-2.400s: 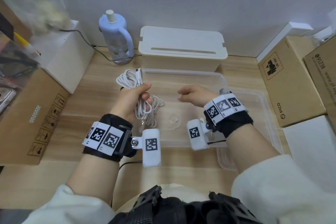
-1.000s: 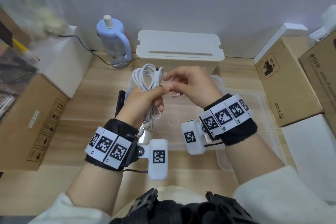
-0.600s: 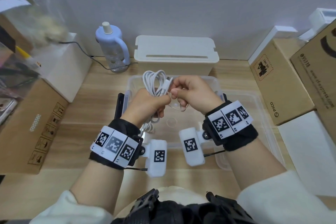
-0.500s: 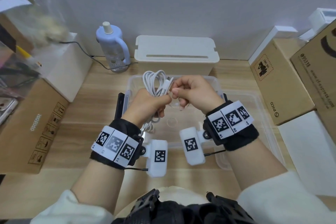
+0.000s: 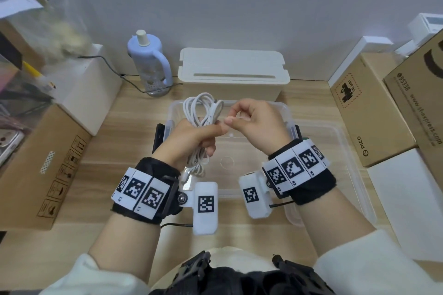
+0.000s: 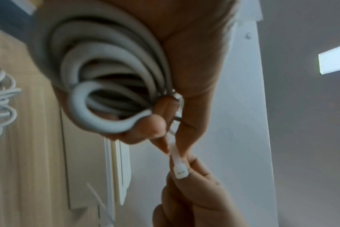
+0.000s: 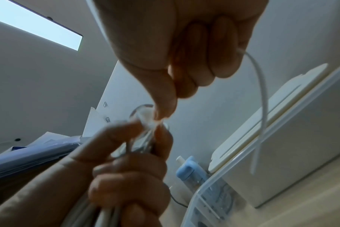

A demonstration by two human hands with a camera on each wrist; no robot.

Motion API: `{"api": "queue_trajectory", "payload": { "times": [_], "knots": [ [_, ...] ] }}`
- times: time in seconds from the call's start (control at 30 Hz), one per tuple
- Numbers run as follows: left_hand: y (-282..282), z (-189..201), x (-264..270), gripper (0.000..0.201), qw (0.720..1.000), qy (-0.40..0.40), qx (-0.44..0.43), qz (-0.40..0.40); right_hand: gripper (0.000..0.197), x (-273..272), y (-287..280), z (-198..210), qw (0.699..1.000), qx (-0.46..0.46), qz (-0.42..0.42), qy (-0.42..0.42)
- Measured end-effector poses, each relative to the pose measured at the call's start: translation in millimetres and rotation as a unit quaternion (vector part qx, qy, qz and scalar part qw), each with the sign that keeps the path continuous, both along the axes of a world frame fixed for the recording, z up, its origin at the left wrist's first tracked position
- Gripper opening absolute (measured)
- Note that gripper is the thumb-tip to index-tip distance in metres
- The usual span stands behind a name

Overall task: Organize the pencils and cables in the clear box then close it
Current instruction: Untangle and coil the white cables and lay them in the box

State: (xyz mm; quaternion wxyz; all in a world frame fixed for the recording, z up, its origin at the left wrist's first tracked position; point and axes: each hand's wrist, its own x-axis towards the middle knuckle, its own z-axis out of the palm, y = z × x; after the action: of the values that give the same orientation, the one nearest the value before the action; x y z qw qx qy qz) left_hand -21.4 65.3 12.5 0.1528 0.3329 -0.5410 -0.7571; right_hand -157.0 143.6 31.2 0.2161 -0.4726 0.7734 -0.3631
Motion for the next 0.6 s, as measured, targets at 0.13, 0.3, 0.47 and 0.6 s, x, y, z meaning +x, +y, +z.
{"api": "queue_trajectory", "payload": {
  "times": [0.13,0.3,0.47,0.6],
  "knots": [
    [-2.5,2.6,2.5,0.037,0.997,0.057,0.038,-0.021,0.024,-3.6,-3.0,-7.6,0.996,-0.044,-0.042,-0.069],
    [-3.5,2.6,-3.3,0.044,0.997,0.077,0.017,0.003,0.024,0.9,-0.2,2.7,0.937,-0.066,0.051,-0.339],
    [0.8,5.0,-14.5,0.006,0.969,-0.058,-0.230,-0.062,0.013,7.4,-0.9,4.8,0.924,-0.028,0.138,-0.356],
    [-4.1,3.2,-18.0,0.047,0.925,-0.188,-0.300,-0.139,0.010,14.0,-1.3,5.3,0.935,-0.038,0.131,-0.328]
  ]
}}
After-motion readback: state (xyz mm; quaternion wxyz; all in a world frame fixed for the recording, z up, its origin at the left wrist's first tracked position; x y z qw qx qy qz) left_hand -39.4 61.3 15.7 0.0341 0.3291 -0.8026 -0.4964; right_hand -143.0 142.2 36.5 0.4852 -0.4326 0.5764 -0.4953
